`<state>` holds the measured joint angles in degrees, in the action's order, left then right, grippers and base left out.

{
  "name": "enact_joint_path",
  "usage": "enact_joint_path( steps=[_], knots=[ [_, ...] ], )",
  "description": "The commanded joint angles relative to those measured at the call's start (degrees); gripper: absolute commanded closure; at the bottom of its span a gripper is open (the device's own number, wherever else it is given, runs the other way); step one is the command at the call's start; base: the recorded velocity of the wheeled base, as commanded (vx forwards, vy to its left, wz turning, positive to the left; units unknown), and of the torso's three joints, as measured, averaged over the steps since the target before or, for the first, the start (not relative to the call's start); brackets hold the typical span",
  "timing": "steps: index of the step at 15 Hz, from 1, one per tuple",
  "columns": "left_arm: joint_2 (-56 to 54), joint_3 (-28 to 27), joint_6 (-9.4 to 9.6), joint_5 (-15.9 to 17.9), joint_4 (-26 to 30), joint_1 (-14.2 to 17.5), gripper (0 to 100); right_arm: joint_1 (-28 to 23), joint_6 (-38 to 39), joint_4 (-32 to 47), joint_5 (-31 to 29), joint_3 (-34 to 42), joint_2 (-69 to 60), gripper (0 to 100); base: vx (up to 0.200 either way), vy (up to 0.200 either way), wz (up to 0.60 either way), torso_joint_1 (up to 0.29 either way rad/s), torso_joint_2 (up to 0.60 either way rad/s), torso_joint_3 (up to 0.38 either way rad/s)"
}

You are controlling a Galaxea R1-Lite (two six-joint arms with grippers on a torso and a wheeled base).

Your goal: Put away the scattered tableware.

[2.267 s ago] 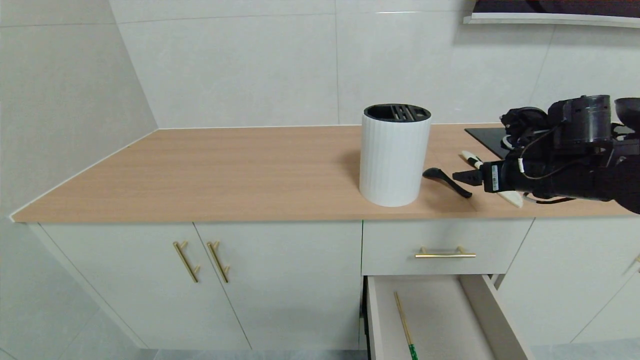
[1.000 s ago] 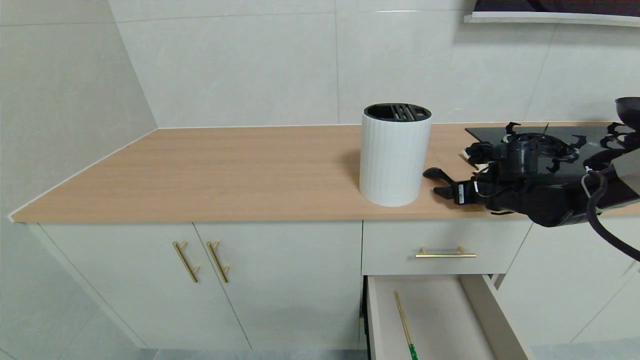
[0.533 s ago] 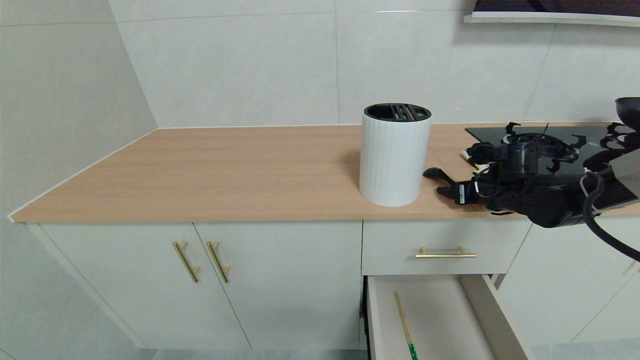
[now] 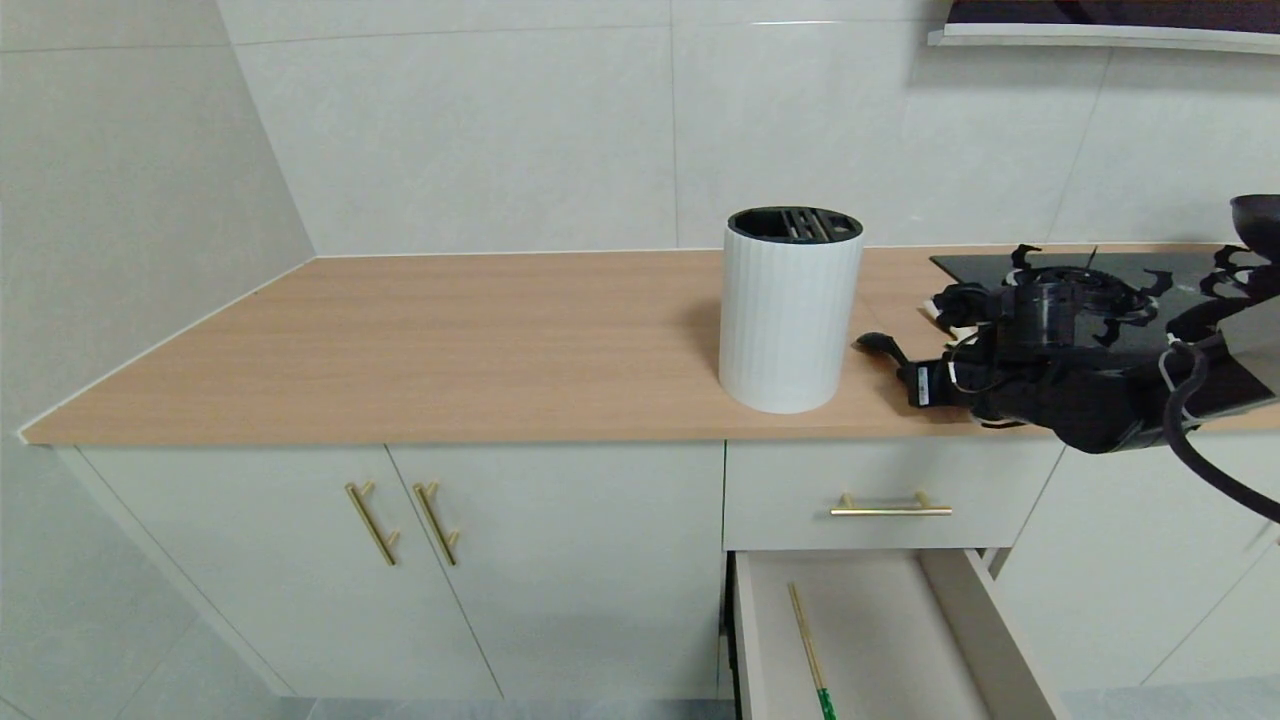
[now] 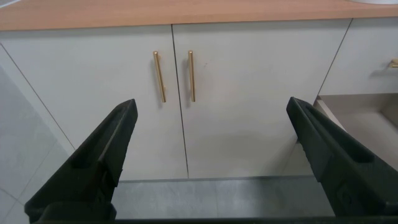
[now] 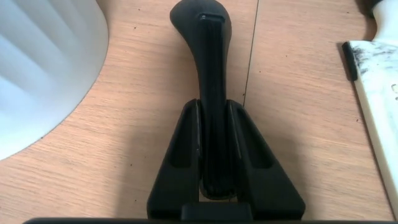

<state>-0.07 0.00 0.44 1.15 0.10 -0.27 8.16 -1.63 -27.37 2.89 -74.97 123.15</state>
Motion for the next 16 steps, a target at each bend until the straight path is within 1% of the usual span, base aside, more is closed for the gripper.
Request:
enact_joint_path(
  steps=[1,2,4,5,6,8,10,11,12,14,15,16],
  knots=[
    [0.07,0.00,0.00,0.00,-0.01,0.00,0,0.02,0.05,0.12,0.01,0.00,-0.63,100,0.000,0.000,0.00,0.000,0.00,0.000],
    [0.07,-0.09,0.00,0.00,-0.01,0.00,0,0.11,0.23,0.56,0.01,0.18,-1.42,100,0.000,0.000,0.00,0.000,0.00,0.000],
    [0.07,0.00,0.00,0.00,-0.01,0.00,0,0.46,1.90,4.78,-0.78,1.23,-5.29,100,0.000,0.000,0.00,0.000,0.00,0.000],
    [0.07,0.00,0.00,0.00,-0.01,0.00,0,1.60,3.30,9.61,-2.27,1.85,-8.36,100,0.000,0.000,0.00,0.000,0.00,0.000],
    [0.07,0.00,0.00,0.00,-0.01,0.00,0,1.95,4.80,11.90,-4.21,3.08,-10.91,100,0.000,0.000,0.00,0.000,0.00,0.000],
    [0.07,0.00,0.00,0.00,-0.01,0.00,0,2.92,7.52,12.43,-5.79,6.94,-15.92,100,0.000,0.000,0.00,0.000,0.00,0.000],
    [0.07,0.00,0.00,0.00,-0.01,0.00,0,4.68,8.49,12.69,-7.81,12.31,-22.16,100,0.000,0.000,0.00,0.000,0.00,0.000],
    [0.07,0.00,0.00,0.00,-0.01,0.00,0,5.64,8.40,13.31,-9.39,16.44,-26.73,100,0.000,0.000,0.00,0.000,0.00,0.000],
    [0.07,0.00,0.09,0.00,-0.01,0.00,0,5.99,8.40,15.85,-9.92,18.99,-30.34,100,0.000,0.000,0.00,0.000,0.00,0.000],
    [0.07,0.00,0.00,0.00,-0.01,0.00,0,6.08,8.75,21.13,-9.83,21.36,-34.91,100,0.000,0.000,0.00,0.000,0.00,0.000],
    [0.07,0.00,0.09,0.00,-0.01,0.00,0,6.08,9.63,23.06,-9.39,23.38,-37.46,100,0.000,0.000,0.00,0.000,0.00,0.000],
    [0.07,0.00,0.00,0.00,-0.01,-0.08,0,6.08,10.95,23.06,-9.31,24.87,-38.33,100,0.000,0.000,0.00,0.000,0.00,0.000]
  ],
)
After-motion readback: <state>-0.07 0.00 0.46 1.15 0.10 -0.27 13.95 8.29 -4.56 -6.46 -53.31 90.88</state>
